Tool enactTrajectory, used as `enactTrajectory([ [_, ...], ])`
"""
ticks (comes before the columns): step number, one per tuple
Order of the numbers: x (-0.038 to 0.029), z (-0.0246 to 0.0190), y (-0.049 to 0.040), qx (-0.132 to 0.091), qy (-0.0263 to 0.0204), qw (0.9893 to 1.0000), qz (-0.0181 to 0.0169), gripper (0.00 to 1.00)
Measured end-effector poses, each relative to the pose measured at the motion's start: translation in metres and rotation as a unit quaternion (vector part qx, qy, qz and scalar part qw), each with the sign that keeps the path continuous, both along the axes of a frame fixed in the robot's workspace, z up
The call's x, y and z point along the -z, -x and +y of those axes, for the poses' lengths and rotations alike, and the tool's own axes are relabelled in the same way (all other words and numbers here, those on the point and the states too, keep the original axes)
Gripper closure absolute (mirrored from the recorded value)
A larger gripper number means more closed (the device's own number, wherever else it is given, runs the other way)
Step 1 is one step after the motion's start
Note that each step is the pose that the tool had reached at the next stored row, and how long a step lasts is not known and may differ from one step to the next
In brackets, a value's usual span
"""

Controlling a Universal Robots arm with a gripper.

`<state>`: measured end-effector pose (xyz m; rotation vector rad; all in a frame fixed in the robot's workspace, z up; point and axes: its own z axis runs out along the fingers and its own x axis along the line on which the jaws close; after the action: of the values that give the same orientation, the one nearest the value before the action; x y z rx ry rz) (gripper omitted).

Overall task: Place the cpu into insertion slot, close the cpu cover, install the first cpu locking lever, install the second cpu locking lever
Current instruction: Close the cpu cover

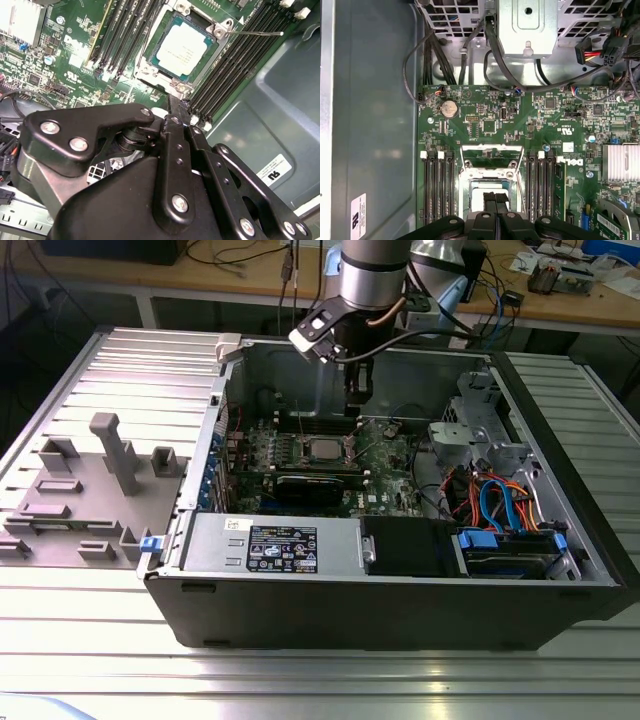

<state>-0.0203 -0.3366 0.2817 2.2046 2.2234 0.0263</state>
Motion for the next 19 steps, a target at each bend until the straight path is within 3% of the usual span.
enactTrajectory([
  [19, 0.0, 0.0, -0.0064, 0.0, 0.0, 1.0, 0.0, 0.89],
])
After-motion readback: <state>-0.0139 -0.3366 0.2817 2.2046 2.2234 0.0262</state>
